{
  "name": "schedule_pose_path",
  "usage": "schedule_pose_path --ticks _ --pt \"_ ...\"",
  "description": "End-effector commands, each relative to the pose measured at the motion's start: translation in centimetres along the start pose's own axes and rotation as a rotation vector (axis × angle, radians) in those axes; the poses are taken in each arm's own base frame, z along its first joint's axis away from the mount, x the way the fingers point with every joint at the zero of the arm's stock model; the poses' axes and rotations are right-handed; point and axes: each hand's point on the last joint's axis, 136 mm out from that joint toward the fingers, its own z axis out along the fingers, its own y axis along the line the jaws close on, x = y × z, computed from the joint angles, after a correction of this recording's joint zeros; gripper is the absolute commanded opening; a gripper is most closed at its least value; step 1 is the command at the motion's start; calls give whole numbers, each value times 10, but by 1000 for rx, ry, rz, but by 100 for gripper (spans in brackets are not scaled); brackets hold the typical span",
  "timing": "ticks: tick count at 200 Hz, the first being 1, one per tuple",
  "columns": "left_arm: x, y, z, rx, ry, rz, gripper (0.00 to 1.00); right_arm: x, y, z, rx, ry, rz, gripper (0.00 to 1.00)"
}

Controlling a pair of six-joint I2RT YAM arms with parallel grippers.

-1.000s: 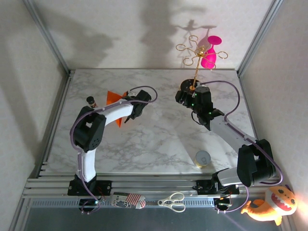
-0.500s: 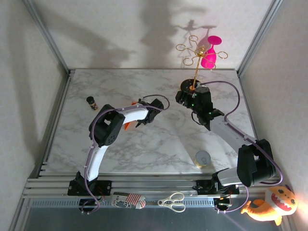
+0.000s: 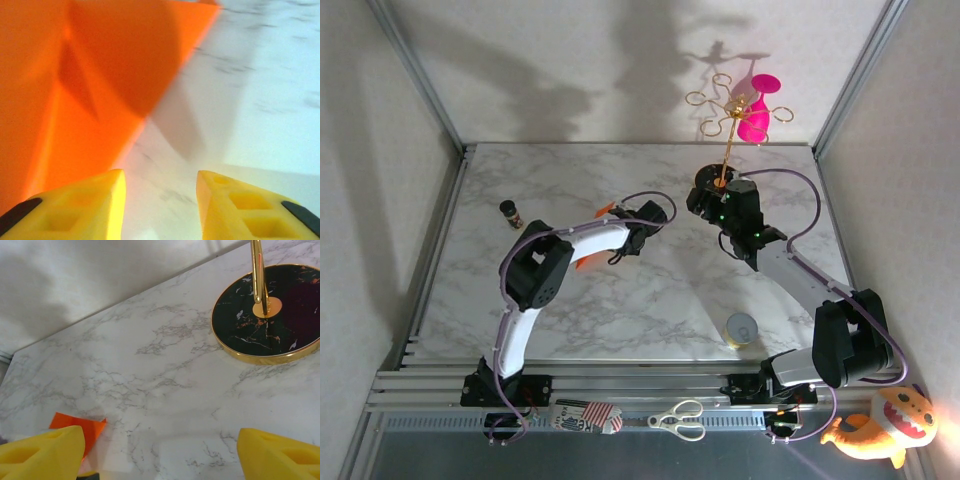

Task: Fold a paper plane with a square sheet of paper (pick it up from the middle)
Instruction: Turn over the paper at the center of the table.

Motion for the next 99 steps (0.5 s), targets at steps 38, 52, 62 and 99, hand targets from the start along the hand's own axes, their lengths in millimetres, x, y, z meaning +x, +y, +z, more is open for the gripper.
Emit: schedule_pose_path --ticks 38,52,62,99 --pt "0 -57 -93 611 30 -173 41 3 -10 5 8 4 65 80" --pt "0 -39 -97 624 14 -206 40 6 -6 7 -19 21 66 80" --pt "-2 -20 -93 618 1 -243 38 9 -2 8 -40 31 66 80" --pt "-3 32 -55 603 17 -424 32 21 2 16 -85 74 96 79"
